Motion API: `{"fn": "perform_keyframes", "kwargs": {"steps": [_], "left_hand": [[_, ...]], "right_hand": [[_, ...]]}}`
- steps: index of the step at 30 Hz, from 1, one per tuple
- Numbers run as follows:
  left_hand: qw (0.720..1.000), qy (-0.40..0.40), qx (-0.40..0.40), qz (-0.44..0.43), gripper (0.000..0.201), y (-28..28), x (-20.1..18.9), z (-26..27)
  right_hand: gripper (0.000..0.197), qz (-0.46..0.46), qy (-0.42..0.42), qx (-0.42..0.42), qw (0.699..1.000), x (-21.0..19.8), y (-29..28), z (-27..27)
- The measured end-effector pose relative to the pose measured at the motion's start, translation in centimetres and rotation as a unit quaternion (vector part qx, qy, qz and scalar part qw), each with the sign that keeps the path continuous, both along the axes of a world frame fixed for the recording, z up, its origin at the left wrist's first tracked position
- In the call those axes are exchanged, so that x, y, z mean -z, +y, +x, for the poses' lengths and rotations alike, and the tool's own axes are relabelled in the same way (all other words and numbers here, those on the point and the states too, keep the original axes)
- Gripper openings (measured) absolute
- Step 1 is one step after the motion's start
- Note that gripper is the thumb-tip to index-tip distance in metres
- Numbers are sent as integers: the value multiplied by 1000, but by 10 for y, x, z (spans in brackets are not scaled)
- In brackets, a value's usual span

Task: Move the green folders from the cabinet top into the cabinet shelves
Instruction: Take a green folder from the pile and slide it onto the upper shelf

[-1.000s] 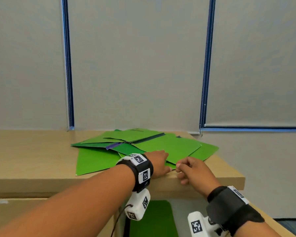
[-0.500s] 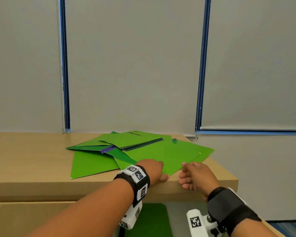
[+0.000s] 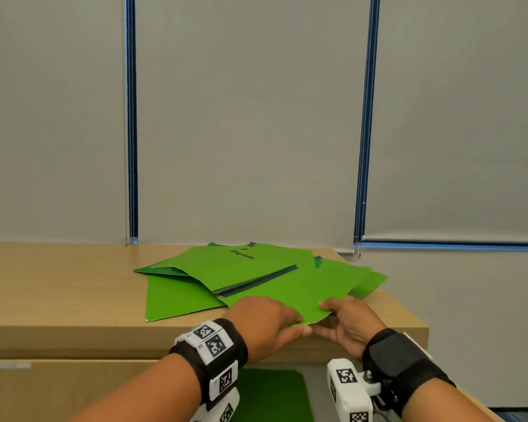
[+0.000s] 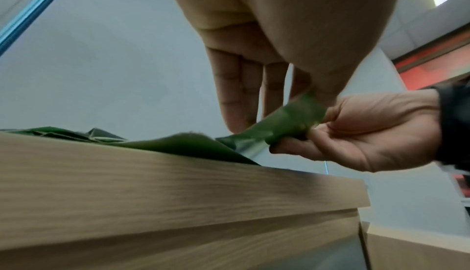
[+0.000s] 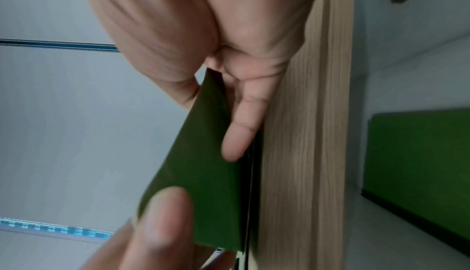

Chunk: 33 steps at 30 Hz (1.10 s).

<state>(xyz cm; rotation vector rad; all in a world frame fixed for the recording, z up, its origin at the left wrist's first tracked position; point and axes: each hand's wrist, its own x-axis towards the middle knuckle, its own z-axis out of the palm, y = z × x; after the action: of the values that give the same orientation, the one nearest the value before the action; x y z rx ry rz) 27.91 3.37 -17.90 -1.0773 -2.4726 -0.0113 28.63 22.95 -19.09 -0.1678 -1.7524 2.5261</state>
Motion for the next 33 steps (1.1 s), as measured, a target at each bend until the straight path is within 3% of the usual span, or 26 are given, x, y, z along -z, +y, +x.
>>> {"fn": "perform_keyframes", "kwargs": {"steps": [3,7,9,14,17,19,23,26,29,33], "left_hand": [[989,-85,-8,117,73,-11,-10,2],[949,-88,-37,301,48,-30,-29,-17],[932,-79,-56,350,45,-38,-38,-24],[884,-123,-80,444,63,-59,-49,-29],[833,-168,-28,527,74,-66,-56,-19],[798,-168,38,578,70,-68,-57,-7],[762,-125,105,626,32,-75,-50,18],[762,-127,131,621,29,-76,-40,32],[733,-166,169,638,23,-74,-32,39],[719,-216,190,632,27,-71,-13,45]], "right_hand": [[38,-19,63,10,998,-10,-5,1],[43,20,117,8,993,-24,-6,9],[44,12,143,4,990,-28,-4,14],[47,-3,190,-37,981,-40,5,35],[46,17,217,-55,974,-44,6,48],[47,36,232,-48,971,-45,6,53],[48,78,247,2,966,-43,10,52],[46,137,266,29,954,-39,10,53],[46,199,274,80,938,-34,7,54],[69,225,268,140,926,-21,10,50]]}}
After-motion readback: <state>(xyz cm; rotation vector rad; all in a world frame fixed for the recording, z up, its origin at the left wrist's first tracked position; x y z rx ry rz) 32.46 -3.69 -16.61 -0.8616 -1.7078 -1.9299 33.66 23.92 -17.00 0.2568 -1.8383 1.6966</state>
